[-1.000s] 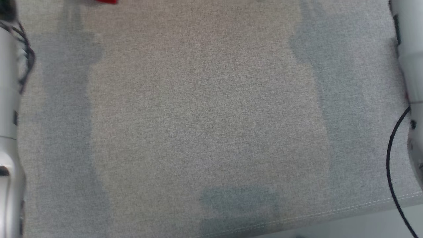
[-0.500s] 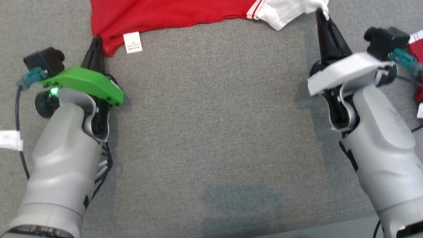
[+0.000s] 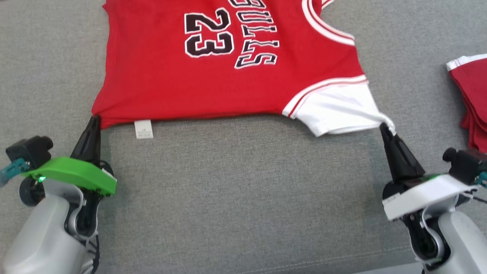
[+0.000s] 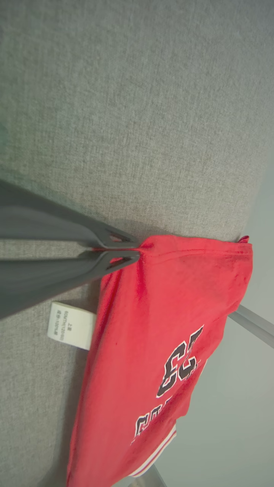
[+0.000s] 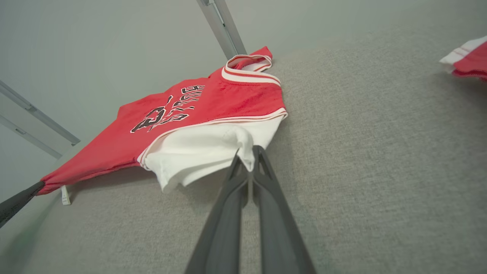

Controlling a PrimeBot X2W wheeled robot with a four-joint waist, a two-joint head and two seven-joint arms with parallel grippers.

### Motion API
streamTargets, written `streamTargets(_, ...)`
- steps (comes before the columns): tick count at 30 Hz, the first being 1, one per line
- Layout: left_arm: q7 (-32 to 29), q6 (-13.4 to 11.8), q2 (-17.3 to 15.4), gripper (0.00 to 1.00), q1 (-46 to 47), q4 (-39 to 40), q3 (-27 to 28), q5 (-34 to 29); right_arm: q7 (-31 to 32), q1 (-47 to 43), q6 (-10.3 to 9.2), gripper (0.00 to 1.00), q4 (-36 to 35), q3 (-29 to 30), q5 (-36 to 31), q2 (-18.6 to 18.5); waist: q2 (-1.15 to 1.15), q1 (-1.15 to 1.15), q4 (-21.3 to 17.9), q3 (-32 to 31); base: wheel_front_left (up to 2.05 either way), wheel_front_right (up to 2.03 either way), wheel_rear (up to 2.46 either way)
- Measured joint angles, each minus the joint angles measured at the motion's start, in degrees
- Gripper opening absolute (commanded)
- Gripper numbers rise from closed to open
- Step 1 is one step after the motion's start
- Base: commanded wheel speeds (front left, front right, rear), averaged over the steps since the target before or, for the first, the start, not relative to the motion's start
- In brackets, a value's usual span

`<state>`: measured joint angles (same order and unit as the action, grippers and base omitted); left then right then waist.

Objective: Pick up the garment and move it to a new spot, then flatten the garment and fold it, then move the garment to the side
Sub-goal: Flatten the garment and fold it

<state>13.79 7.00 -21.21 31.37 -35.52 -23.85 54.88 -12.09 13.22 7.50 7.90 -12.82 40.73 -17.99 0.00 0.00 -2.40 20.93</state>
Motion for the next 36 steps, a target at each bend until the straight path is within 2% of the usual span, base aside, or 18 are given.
streamTargets(3,-0.4,-3.5,-2.6,0.00,-6.2,6.8,0.3,-0.5,4.0,-6.8,0.02,0.00,-5.5,0.7,-0.3,-0.5,0.00,0.00,-0.1,-1.7,0.00,0.00,0.00)
streamTargets(9,-3.0,-13.3,-7.5,0.00,-19.8,22.5,1.1,-1.1,13.2,-19.2,0.01,0.00,-15.1,2.4,-0.5,0.4,0.00,0.00,-0.2,-4.6,0.00,0.00,0.00)
streamTargets(21,-7.9,-31.4,-12.8,0.00,-42.6,48.5,3.7,-0.4,30.0,-34.9,0.01,0.00,-25.8,9.7,-4.1,4.1,0.00,0.00,-0.8,-9.2,0.00,0.00,0.00)
streamTargets(24,-8.9,-33.5,-13.8,0.00,-45.2,52.4,3.7,-0.4,32.5,-35.8,0.01,0.00,-28.1,11.8,-5.2,4.9,0.00,0.00,-0.5,-9.5,0.00,0.00,0.00)
streamTargets(28,-10.8,-34.6,-14.7,0.00,-45.5,54.9,3.3,-0.5,35.4,-35.9,0.01,0.00,-29.4,13.3,-6.2,6.0,0.00,0.00,0.0,-9.3,0.00,0.00,0.00)
streamTargets(33,-12.9,-34.6,-16.1,0.00,-44.9,55.7,2.6,-0.6,37.5,-34.7,0.01,0.00,-30.0,13.6,-6.4,6.5,0.00,0.00,0.0,-8.3,0.00,0.00,0.00)
streamTargets(36,-14.8,-33.5,-16.6,0.00,-42.8,55.9,1.8,-0.5,38.5,-31.2,0.00,0.00,-29.8,13.1,-6.4,5.6,0.00,0.00,-0.2,-7.4,0.00,0.00,0.00)
